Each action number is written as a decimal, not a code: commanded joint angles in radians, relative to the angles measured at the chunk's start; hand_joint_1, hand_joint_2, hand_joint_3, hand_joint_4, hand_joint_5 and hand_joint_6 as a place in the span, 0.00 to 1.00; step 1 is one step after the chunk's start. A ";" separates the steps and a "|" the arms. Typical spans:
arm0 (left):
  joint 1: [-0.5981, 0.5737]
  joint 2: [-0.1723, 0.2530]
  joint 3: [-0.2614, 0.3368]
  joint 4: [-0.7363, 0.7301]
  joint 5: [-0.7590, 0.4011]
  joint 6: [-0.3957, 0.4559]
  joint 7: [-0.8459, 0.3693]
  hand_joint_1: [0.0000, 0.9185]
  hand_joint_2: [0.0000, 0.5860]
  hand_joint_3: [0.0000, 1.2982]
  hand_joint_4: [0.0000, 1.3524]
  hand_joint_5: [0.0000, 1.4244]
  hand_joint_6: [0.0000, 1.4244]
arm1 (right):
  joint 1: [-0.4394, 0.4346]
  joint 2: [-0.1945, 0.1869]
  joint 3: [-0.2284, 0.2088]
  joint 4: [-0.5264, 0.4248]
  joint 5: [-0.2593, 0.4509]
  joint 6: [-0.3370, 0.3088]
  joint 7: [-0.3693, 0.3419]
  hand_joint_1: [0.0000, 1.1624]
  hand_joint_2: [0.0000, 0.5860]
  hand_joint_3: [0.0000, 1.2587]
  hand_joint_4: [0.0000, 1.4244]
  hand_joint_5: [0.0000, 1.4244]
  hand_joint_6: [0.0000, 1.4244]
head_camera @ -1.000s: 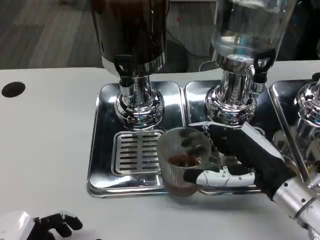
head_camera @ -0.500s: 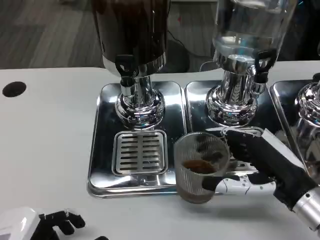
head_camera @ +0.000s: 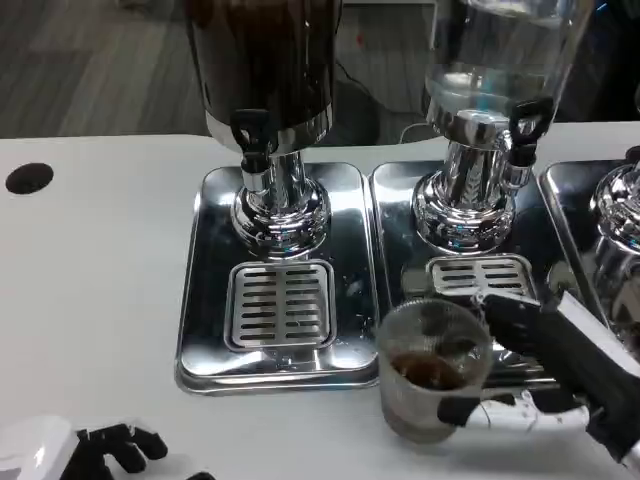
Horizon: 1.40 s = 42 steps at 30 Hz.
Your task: Grasp the cup under the faucet to collect the drink, then remove the cup.
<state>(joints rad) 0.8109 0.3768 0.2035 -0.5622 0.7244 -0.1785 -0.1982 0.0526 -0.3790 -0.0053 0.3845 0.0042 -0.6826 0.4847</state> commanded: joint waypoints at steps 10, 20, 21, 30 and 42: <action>-0.005 0.012 -0.033 -0.041 0.054 0.050 -0.046 0.00 0.22 0.38 0.35 0.41 0.56 | -0.013 -0.005 -0.055 0.198 0.071 -0.215 0.002 0.58 0.18 0.31 0.29 0.34 0.33; -0.016 0.007 -0.052 -0.047 0.072 0.074 -0.052 0.00 0.23 0.38 0.35 0.41 0.56 | -0.007 -0.023 -0.076 0.302 0.072 -0.373 -0.007 0.58 0.18 0.32 0.30 0.34 0.33; -0.017 0.007 -0.052 -0.047 0.072 0.076 -0.051 0.00 0.23 0.38 0.35 0.41 0.56 | -0.006 -0.025 -0.079 0.310 0.067 -0.389 -0.012 0.58 0.18 0.32 0.30 0.34 0.33; -0.009 0.009 -0.045 -0.044 0.063 0.079 -0.043 0.00 0.23 0.38 0.35 0.41 0.56 | -0.004 -0.045 -0.109 0.390 -0.001 -0.536 -0.072 0.58 0.18 0.32 0.30 0.34 0.33; 0.021 0.004 -0.034 -0.050 0.058 0.069 -0.026 0.00 0.23 0.38 0.35 0.41 0.57 | -0.032 -0.036 -0.076 0.540 -0.067 -0.550 -0.119 0.58 0.18 0.32 0.29 0.34 0.33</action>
<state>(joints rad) 0.8221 0.3788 0.1587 -0.6021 0.7892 -0.1051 -0.2383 0.0309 -0.4130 -0.0912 0.9051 -0.0527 -1.2134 0.3788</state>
